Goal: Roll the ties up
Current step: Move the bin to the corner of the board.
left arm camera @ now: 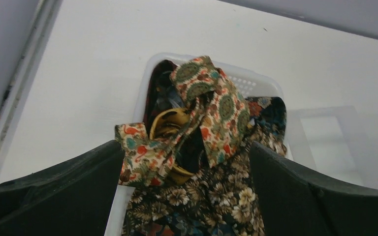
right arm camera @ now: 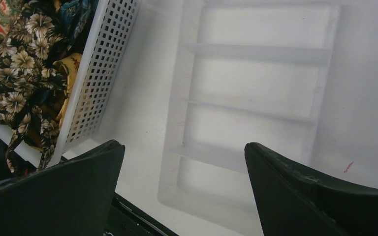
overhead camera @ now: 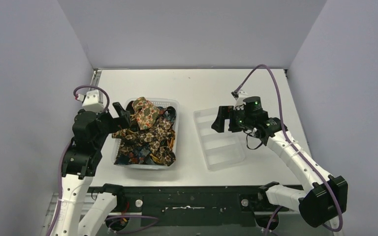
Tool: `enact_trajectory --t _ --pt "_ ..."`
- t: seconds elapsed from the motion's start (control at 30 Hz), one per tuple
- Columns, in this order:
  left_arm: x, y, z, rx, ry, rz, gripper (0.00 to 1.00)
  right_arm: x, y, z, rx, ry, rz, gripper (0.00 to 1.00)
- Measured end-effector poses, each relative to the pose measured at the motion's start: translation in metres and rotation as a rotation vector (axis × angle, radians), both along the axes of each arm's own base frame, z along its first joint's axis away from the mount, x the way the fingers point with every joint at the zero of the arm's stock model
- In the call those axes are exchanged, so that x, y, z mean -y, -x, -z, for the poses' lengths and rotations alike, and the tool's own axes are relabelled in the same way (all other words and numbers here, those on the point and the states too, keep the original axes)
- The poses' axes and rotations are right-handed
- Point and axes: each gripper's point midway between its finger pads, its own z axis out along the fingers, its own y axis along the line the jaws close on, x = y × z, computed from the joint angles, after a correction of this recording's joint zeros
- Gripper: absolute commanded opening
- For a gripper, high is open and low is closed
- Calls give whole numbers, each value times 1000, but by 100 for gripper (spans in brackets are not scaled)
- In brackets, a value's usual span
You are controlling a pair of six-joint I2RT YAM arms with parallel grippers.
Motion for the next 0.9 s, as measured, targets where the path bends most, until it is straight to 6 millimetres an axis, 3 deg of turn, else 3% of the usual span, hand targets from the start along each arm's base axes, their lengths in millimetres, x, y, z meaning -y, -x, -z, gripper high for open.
enact_trajectory --t 0.2,0.33,0.53,0.73,0.8,0.9 --pt "44 31 0 -10 141 233 97 -35 21 -2 14 -9 -120 100" --pt "63 51 6 -50 224 320 97 -84 55 3 38 -52 -270 100" --pt "41 77 38 -185 243 175 97 -150 139 34 26 -78 -514 100" --pt "15 87 68 -347 198 0 97 -200 193 70 109 -22 -627 100" --pt "10 90 75 -382 191 -34 97 -206 198 87 125 26 -623 100" --pt "4 95 77 -389 189 -75 97 -208 186 111 139 101 -548 100"
